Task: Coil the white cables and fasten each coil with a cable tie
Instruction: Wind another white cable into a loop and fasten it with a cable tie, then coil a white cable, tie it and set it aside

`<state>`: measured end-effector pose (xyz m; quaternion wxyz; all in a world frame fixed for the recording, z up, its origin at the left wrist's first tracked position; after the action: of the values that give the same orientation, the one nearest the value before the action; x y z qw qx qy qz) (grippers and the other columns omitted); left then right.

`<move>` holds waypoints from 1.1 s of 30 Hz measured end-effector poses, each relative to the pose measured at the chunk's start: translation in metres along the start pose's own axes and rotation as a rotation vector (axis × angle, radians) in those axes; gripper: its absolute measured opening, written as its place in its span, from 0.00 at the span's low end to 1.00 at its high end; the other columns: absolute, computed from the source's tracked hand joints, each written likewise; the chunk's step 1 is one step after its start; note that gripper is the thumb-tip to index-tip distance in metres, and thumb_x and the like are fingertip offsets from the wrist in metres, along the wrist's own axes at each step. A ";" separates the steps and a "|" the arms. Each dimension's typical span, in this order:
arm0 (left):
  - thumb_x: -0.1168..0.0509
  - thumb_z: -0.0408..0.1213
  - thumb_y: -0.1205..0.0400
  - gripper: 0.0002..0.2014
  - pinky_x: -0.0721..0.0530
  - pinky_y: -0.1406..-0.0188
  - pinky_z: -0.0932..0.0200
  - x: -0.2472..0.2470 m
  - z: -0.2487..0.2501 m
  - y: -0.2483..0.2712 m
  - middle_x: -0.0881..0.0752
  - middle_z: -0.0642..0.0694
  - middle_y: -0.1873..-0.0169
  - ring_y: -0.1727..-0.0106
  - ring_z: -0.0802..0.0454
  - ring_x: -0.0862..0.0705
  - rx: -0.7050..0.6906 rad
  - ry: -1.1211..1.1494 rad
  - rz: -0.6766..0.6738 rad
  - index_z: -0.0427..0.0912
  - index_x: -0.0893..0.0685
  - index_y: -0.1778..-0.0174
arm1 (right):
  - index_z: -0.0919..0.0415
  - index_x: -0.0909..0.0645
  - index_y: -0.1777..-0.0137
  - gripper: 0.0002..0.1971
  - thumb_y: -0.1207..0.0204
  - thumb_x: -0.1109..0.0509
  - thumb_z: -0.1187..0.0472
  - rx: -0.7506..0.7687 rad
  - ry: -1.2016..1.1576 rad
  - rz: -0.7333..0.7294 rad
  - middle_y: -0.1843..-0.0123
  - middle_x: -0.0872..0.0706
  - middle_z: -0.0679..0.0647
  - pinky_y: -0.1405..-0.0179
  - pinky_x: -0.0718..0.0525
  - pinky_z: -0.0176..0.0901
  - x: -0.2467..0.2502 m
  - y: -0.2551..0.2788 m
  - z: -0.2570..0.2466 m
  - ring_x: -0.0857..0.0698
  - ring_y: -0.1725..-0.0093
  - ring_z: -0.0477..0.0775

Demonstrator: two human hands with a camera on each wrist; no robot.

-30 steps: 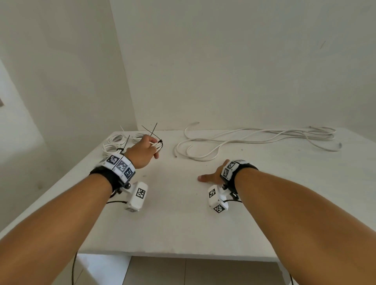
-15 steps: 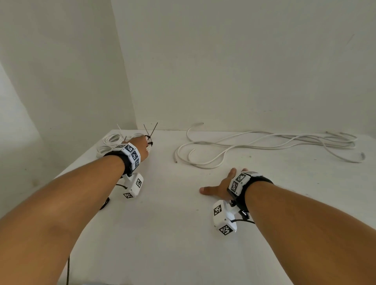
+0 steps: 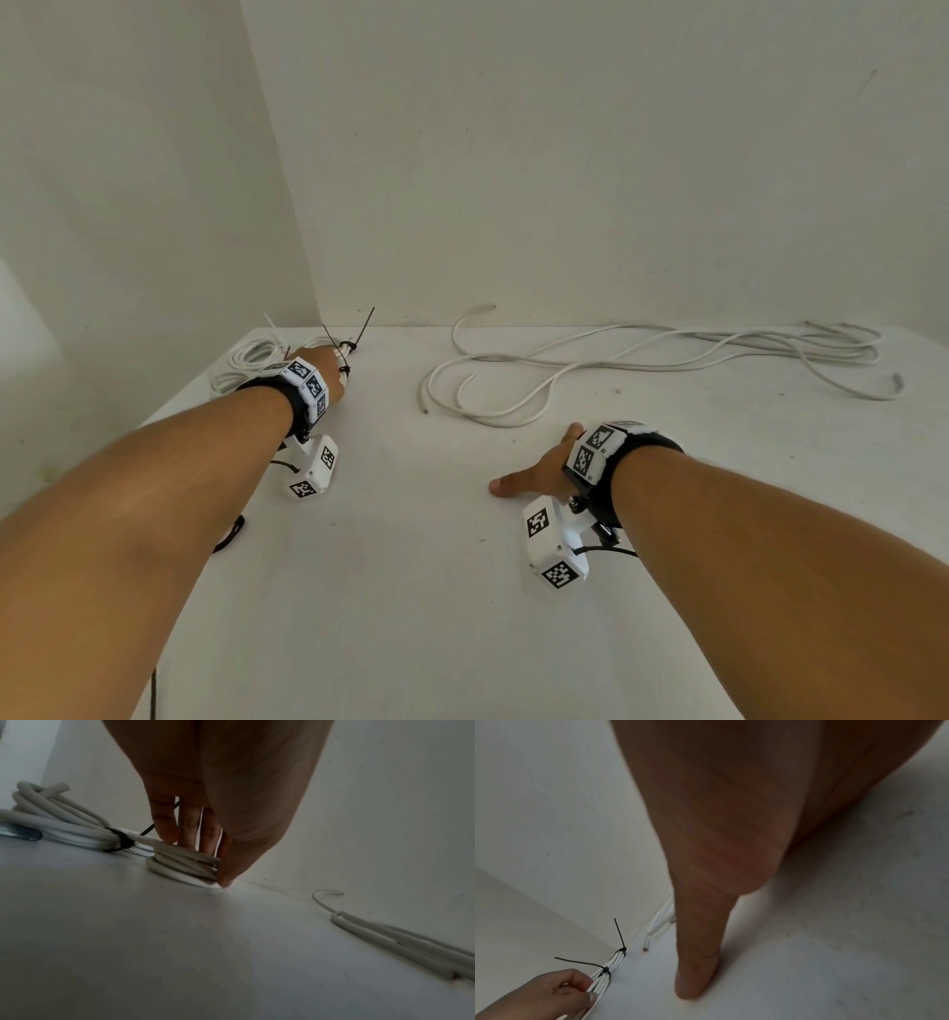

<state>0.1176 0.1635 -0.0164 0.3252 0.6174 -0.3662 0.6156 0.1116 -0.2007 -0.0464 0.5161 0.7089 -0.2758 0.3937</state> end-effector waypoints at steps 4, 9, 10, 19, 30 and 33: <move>0.33 0.41 0.23 0.09 0.18 0.54 0.56 0.014 -0.004 -0.003 0.12 0.43 0.56 0.56 0.41 0.16 0.026 0.107 0.120 0.40 0.15 0.52 | 0.67 0.33 0.21 0.46 0.25 0.38 0.27 0.024 0.010 -0.031 0.24 0.24 0.60 0.29 0.31 0.46 -0.001 0.008 -0.005 0.24 0.26 0.60; 0.28 0.41 0.23 0.06 0.23 0.56 0.60 0.029 0.045 0.016 0.14 0.47 0.61 0.56 0.46 0.17 -0.117 0.306 0.081 0.46 0.17 0.63 | 0.63 0.31 0.22 0.45 0.26 0.38 0.26 0.032 0.023 -0.026 0.22 0.26 0.59 0.29 0.31 0.47 -0.001 0.012 -0.008 0.25 0.25 0.60; 0.28 0.44 0.22 0.08 0.22 0.57 0.60 0.024 0.057 0.019 0.14 0.47 0.62 0.57 0.47 0.17 -0.127 0.292 0.009 0.45 0.17 0.61 | 0.66 0.34 0.21 0.46 0.25 0.38 0.27 0.030 0.003 -0.026 0.23 0.25 0.60 0.28 0.31 0.47 -0.001 0.012 -0.007 0.25 0.25 0.60; 0.20 0.42 0.29 0.20 0.09 0.55 0.46 -0.010 0.095 0.025 0.08 0.36 0.62 0.68 0.43 0.13 -0.056 0.406 -0.227 0.32 0.14 0.49 | 0.65 0.33 0.21 0.52 0.32 0.32 0.24 0.009 -0.068 0.023 0.29 0.20 0.59 0.27 0.26 0.50 -0.002 0.003 -0.001 0.22 0.29 0.61; 0.31 0.40 0.34 0.10 0.20 0.67 0.57 -0.012 0.087 0.027 0.12 0.38 0.67 0.68 0.43 0.17 0.041 0.366 -0.223 0.36 0.17 0.65 | 0.58 0.32 0.21 0.53 0.37 0.33 0.20 -0.030 -0.022 0.113 0.22 0.29 0.61 0.25 0.31 0.54 0.004 0.004 0.006 0.29 0.23 0.62; 0.38 0.37 0.19 0.10 0.24 0.66 0.59 -0.011 0.081 0.024 0.19 0.38 0.62 0.62 0.43 0.21 0.132 0.523 -0.198 0.37 0.24 0.65 | 0.56 0.34 0.19 0.57 0.41 0.32 0.18 -0.051 -0.031 0.142 0.20 0.33 0.61 0.26 0.31 0.54 0.004 0.000 0.009 0.32 0.21 0.62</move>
<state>0.1398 0.0820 -0.0306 0.4262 0.4903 -0.1670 0.7417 0.1161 -0.2096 -0.0445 0.5004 0.6801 -0.3434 0.4114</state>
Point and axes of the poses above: each hand's wrist, its own y-axis away from the middle knuckle, its own x-axis out of the back of the hand, z = x × y, the point moved 9 cm from there along -y, towards the middle knuckle
